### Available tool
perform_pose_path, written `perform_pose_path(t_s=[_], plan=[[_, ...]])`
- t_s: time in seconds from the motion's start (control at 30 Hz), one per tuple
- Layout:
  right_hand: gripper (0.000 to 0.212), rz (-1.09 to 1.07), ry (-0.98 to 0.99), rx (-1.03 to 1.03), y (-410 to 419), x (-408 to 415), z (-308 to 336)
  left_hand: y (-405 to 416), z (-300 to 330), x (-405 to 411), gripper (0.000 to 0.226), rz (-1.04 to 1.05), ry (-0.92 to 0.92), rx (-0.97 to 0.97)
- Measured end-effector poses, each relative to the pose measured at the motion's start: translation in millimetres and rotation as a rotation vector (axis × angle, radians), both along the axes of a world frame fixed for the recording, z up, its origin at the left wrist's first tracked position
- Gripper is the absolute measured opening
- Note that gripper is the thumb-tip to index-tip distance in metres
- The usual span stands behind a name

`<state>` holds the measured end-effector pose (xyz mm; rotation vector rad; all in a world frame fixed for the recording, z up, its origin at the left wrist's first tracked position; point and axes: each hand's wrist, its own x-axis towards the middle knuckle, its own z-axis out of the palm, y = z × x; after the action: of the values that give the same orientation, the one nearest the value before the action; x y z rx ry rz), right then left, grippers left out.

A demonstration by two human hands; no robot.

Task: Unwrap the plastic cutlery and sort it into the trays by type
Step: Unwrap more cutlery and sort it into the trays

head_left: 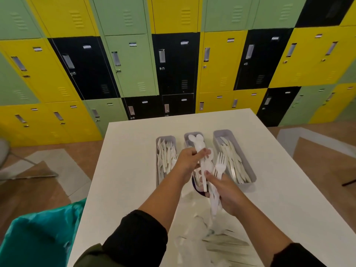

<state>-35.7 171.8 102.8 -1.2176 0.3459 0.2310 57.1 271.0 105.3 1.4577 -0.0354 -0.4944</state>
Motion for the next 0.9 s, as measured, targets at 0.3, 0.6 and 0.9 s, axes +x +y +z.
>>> perform_pose_path(t_s=[0.3,0.6,0.9], plan=[[0.015,-0.126,0.111,-0.017,-56.4,19.3,-20.2,-10.8,-3.5,28.9,0.023,0.452,-0.100,0.135],[0.011,-0.101,0.151,0.013,-88.6,37.7,-34.1,-48.5,-53.2,31.9,0.030,0.423,-0.108,0.341],[0.016,-0.079,0.114,0.093,-92.5,43.4,-36.0,-60.6,-47.7,21.3,0.026,0.424,-0.387,0.540]])
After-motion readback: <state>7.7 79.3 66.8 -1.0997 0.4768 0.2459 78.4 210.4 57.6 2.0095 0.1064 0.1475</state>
